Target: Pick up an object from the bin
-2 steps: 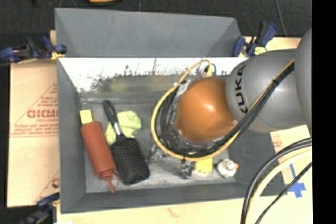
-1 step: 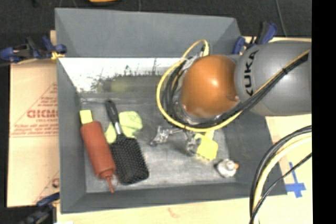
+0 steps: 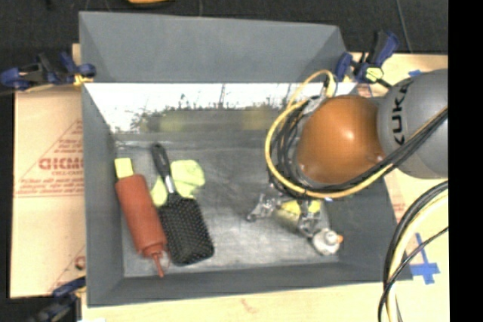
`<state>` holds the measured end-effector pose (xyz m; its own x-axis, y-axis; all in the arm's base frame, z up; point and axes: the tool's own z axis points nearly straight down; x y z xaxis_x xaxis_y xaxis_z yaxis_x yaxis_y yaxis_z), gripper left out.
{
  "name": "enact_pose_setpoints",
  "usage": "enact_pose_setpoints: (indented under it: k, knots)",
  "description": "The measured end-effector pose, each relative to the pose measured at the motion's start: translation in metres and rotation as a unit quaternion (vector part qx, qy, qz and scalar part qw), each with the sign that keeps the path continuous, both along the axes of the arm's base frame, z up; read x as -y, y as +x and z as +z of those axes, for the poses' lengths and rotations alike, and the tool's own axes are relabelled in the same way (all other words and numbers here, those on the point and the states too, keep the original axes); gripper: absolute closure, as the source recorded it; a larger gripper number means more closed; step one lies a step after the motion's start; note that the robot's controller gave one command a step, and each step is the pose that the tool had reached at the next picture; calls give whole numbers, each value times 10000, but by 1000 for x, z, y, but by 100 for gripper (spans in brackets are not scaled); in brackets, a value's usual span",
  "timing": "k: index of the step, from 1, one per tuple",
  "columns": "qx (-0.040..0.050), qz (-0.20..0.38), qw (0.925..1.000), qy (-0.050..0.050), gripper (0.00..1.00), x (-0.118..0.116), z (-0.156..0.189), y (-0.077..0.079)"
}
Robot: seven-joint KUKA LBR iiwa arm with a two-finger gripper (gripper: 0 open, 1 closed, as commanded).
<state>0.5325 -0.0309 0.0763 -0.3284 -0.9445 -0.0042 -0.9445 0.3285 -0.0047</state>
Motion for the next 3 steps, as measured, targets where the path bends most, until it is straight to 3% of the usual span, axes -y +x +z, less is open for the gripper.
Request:
enact_pose_setpoints:
  k: [1,2,3]
  knots:
    - [-68,-194,9998,-19,0,8,19,8]
    - [13,-888,9960,9,0,33,10,70]
    - [-6,-193,9998,-29,100,54,1,84]
